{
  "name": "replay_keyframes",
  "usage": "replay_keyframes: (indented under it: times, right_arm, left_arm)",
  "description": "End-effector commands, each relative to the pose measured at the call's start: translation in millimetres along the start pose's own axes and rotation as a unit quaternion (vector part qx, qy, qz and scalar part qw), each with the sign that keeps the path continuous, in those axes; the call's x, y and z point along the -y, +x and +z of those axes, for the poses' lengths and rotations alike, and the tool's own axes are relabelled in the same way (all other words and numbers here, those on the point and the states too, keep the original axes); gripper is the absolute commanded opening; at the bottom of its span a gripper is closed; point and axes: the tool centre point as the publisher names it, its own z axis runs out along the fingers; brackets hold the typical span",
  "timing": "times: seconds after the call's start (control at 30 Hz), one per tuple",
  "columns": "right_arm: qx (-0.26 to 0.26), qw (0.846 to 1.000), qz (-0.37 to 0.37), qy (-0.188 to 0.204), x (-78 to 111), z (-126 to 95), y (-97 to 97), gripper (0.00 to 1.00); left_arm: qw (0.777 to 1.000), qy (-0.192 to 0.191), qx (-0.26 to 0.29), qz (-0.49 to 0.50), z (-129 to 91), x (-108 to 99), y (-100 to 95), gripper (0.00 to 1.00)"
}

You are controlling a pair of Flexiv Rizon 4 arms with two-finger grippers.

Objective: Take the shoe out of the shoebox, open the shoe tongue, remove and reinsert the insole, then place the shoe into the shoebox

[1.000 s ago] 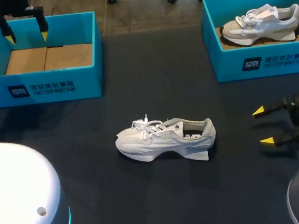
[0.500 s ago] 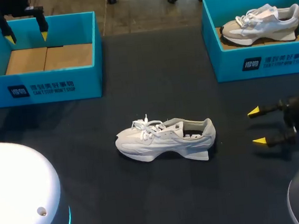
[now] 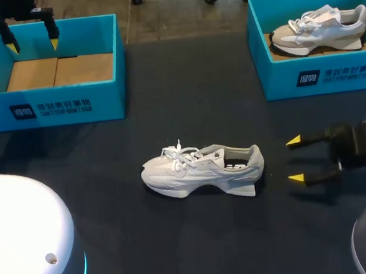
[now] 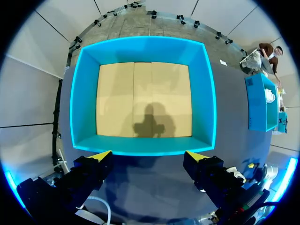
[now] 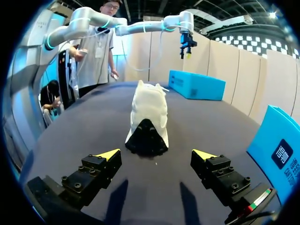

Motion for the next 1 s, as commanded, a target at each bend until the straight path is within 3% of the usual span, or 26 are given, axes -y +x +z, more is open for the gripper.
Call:
replay_keyframes:
  times: [0.03,1.0]
  right_arm:
    - [0.009,1.0,0.005,0.007,-2.4,17,3.5,1.0]
    - [-0.017,0.999,0.015,-0.027,-25.4,96,8.9,1.0]
  left_arm:
    - [1.0,0.0,0.001,0.0,0,0,0.1,1.0]
    - [1.0,0.0,0.001,0.0,0,0,0.1,1.0]
